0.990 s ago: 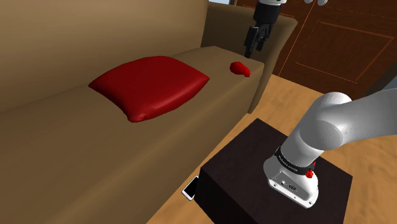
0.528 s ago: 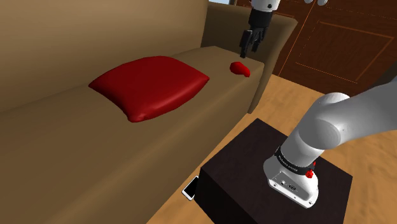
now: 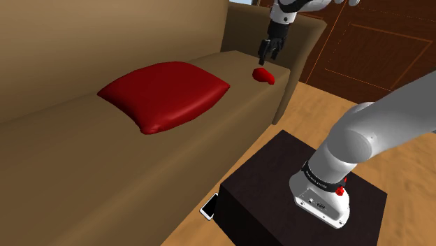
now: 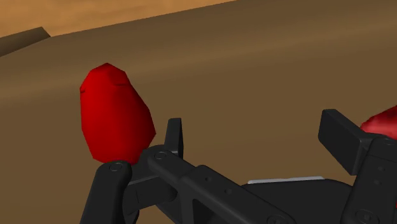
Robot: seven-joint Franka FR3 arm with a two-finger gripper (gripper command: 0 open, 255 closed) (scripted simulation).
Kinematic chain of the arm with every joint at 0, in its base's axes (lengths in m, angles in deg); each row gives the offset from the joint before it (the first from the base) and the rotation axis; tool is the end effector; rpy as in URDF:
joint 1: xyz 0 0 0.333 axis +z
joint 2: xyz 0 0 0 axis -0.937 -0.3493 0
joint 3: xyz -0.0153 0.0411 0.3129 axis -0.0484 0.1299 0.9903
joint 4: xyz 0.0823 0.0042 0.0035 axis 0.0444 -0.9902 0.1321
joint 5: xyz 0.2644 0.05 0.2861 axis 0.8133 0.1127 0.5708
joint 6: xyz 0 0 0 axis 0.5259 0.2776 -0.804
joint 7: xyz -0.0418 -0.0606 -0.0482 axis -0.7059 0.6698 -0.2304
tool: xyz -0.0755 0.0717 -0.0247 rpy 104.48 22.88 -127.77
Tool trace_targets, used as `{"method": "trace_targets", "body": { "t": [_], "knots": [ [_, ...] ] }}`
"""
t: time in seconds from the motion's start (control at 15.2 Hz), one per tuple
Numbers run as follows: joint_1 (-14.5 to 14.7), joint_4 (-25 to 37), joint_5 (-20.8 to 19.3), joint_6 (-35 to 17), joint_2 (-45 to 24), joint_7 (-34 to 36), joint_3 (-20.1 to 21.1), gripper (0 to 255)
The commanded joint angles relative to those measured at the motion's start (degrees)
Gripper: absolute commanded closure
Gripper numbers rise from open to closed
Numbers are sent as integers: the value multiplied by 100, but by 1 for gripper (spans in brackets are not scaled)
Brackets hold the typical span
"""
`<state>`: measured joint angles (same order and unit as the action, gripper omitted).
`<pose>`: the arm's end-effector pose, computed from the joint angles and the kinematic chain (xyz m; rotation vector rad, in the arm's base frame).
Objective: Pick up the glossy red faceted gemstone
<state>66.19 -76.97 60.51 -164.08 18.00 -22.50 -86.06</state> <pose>0.4016 -0.1423 0.5059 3.0880 -0.0323 0.1010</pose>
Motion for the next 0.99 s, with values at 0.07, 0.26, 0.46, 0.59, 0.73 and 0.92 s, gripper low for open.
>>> {"method": "trace_targets", "body": {
  "t": [0.07,0.26,0.46,0.59,0.73,0.92],
  "knots": [
    [-40,339,91,-329,-587,-213,-261,0],
    [-78,659,261,-648,-1168,-458,-514,0],
    [-121,1038,522,-912,-1776,-742,-747,0],
    [-169,1323,746,-1053,-2195,-952,-878,0],
    [-235,1637,1004,-1162,-2624,-1173,-987,0],
    [-307,1821,1212,-1289,-2951,-1338,-1036,0]
  ]
}}
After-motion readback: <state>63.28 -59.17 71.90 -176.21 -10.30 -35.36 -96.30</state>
